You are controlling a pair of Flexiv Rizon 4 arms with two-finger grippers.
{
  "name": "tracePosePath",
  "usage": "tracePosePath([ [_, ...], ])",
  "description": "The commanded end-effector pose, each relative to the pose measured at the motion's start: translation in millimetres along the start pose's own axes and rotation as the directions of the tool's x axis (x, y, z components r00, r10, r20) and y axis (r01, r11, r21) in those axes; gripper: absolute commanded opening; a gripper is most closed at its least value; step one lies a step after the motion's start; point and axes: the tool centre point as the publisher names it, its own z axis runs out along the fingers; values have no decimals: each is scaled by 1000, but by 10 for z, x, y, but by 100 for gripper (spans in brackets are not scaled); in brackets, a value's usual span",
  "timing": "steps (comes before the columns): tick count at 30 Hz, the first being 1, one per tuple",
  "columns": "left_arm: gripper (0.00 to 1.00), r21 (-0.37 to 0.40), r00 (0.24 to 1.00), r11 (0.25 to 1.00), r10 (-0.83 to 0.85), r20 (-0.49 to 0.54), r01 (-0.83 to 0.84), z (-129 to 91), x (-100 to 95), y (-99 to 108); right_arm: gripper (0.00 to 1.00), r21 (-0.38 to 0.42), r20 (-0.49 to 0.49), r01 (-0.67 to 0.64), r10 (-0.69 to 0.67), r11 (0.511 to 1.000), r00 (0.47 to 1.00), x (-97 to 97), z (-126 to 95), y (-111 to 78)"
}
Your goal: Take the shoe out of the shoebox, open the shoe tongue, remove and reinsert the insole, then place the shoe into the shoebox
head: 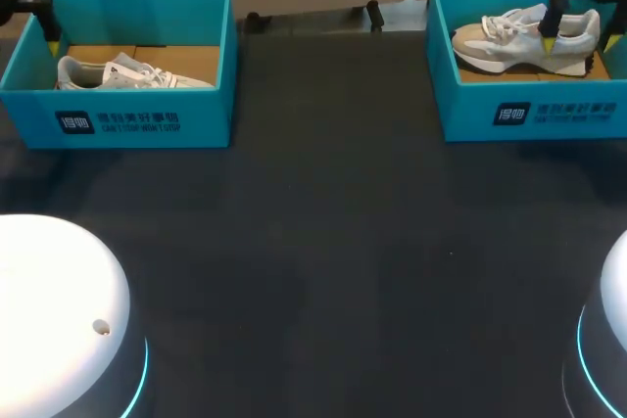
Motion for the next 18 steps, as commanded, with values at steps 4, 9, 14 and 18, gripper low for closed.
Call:
tracePosePath([
  [4,100,-3,1000,1000,1,-1,-1,-2,1,-15,100,31,-8,-70,71,997,997,-112,28,313],
  [9,100,-3,1000,1000,1,-1,-1,-2,1,-15,100,31,-8,-70,71,997,997,-112,28,313],
  [14,100,-3,1000,1000,1,-1,-1,-2,1,-15,100,31,-8,-70,71,997,997,-112,28,313],
  [18,100,-3,1000,1000,1,-1,-1,-2,1,-15,100,19,-10,-75,75,997,997,-173,37,578],
])
